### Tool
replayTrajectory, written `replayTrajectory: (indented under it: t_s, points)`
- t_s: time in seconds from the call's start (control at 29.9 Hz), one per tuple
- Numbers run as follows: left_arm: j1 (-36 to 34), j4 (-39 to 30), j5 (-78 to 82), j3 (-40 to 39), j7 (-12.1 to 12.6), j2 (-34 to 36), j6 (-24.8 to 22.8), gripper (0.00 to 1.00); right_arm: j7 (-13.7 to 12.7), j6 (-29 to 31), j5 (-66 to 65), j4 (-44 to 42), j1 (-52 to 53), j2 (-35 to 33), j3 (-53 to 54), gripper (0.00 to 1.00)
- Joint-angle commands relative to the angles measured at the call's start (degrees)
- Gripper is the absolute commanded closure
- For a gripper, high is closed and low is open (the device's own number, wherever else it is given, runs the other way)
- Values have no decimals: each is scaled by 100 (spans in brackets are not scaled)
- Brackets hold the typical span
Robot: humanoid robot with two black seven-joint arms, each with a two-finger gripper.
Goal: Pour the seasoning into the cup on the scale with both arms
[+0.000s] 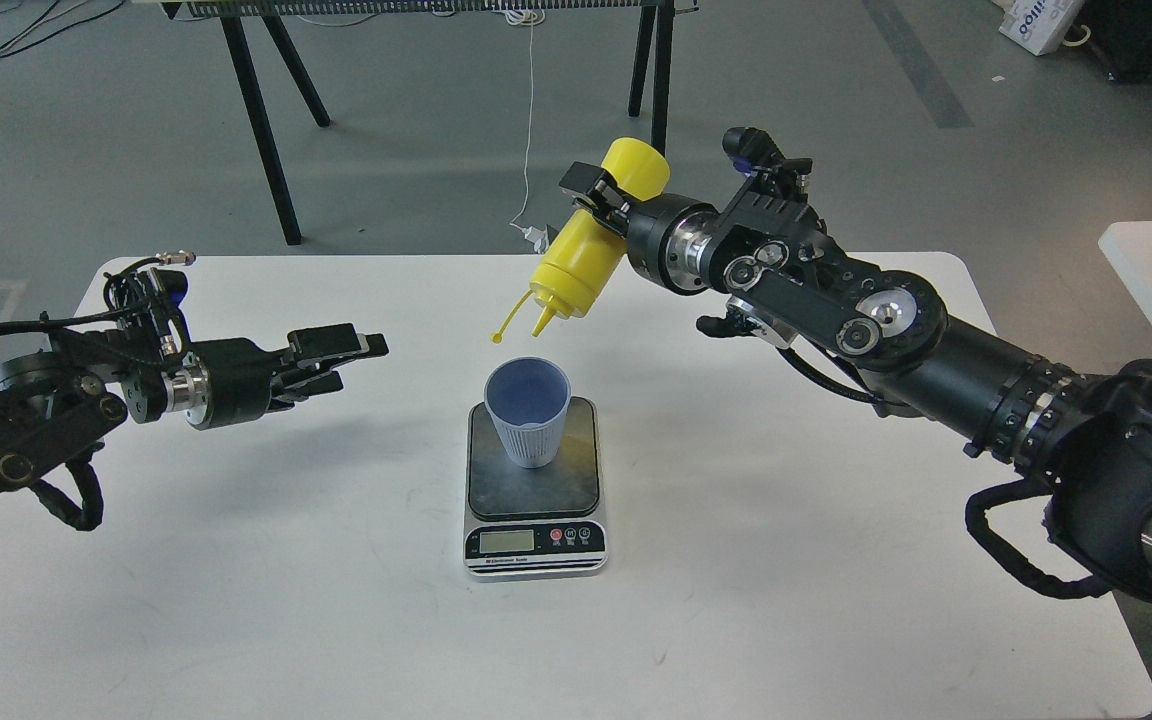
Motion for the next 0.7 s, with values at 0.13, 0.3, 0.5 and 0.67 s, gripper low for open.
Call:
replayTrajectory:
  t_s: [0.13,0.3,0.5,0.67]
  points:
    - [71,3,-8,0,0,8,0,0,8,-10,-101,-26,9,26,-147,98]
    - [115,3,-8,0,0,52,0,0,8,-80,-110,-35,18,26,-155,98]
    - [107,3,-8,-9,0,70,0,0,8,-194,-110,-88,141,26,-147,98]
    - [107,3,-8,-9,0,26,0,0,17,-273,-92,-141,255,26,-41,98]
